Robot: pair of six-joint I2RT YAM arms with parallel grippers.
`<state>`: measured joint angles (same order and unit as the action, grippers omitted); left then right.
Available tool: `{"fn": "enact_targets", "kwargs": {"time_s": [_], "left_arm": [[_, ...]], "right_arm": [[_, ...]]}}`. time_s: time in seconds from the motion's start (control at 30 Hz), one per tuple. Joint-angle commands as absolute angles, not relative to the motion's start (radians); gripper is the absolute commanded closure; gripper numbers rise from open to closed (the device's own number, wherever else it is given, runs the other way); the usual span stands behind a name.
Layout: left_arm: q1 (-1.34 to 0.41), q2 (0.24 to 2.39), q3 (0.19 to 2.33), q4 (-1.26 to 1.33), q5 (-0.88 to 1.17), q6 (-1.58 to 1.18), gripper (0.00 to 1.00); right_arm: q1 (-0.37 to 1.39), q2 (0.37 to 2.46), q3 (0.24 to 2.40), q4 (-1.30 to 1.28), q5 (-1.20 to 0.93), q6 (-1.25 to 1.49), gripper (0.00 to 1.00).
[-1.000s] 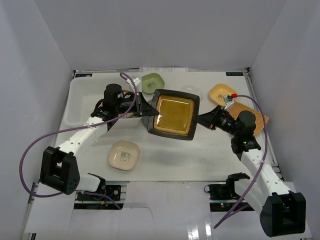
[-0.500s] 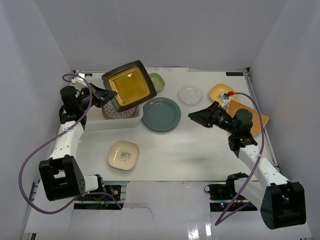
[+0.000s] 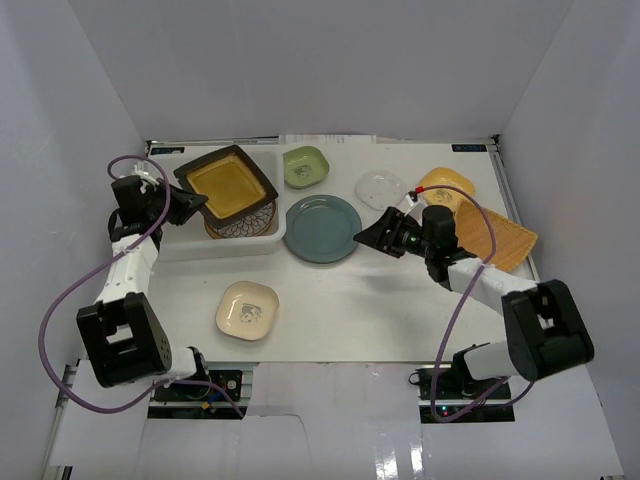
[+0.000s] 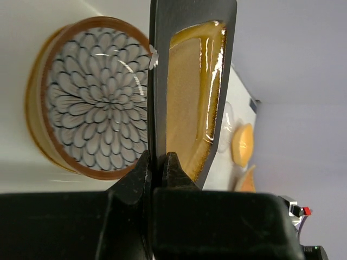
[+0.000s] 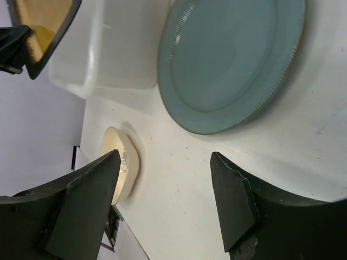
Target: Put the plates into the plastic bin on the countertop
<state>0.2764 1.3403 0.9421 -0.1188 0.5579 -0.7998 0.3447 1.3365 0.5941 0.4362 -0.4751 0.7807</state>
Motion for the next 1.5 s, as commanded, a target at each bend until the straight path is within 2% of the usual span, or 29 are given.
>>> {"fn": "enact_targets", "kwargs": {"time_s": [0.0, 0.1, 0.27, 0.57, 0.67, 0.7, 0.77, 0.8, 0.9, 1.07, 1.1, 1.2, 1.3, 1.47], "left_arm": [[0.285, 1.354, 1.015, -0.078, 0.514, -0.753, 1.00], [0.285, 1.431, 1.029, -0.052, 0.551, -0.756, 1.00], [0.287, 1.555, 1.095, -0.080, 0.603, -0.723, 1.00], [0.285, 1.738, 1.178, -0.182, 0.554, -0.632, 1.00], [0.285, 1.762, 1.192, -0.208, 0.532, -0.614, 0.76], [0.287, 1.767, 1.196, -0.218, 0.526, -0.608, 0.55], [0.287, 1.773, 1.212, -0.257, 0.482, -0.592, 0.35], [0.287, 1.772, 1.224, -0.270, 0.462, -0.575, 0.19], [0.287, 1.769, 1.239, -0.322, 0.385, -0.548, 0.03], [0.287, 1.695, 1.201, -0.347, 0.269, -0.546, 0.02], [0.285, 1.642, 1.186, -0.341, 0.218, -0.557, 0.02], [0.281, 1.519, 1.056, -0.237, 0.201, -0.587, 0.02], [0.253, 1.330, 0.907, -0.086, 0.228, -0.627, 0.02], [0.184, 1.131, 0.874, -0.052, 0.293, -0.588, 0.02]], "right_arm": [[0.376, 1.438, 0.614, 0.572, -0.387, 0.787, 0.27], [0.377, 1.520, 0.588, 0.692, -0.377, 0.821, 0.28], [0.379, 1.643, 0.603, 0.732, -0.373, 0.831, 0.26], [0.379, 1.827, 0.640, 0.814, -0.339, 0.896, 0.24], [0.380, 1.880, 0.660, 0.850, -0.330, 0.940, 0.27], [0.379, 1.893, 0.666, 0.859, -0.325, 0.962, 0.28], [0.379, 1.920, 0.683, 0.864, -0.307, 0.980, 0.31], [0.379, 1.930, 0.690, 0.864, -0.305, 0.997, 0.33], [0.379, 1.963, 0.706, 0.871, -0.295, 1.025, 0.36], [0.379, 2.014, 0.716, 0.916, -0.291, 1.078, 0.46], [0.379, 2.023, 0.716, 0.925, -0.294, 1.087, 0.55], [0.379, 2.037, 0.675, 1.001, -0.296, 1.130, 0.75], [0.379, 1.984, 0.609, 1.034, -0.287, 1.140, 0.83], [0.379, 1.740, 0.468, 1.028, -0.276, 1.103, 0.90]]}}
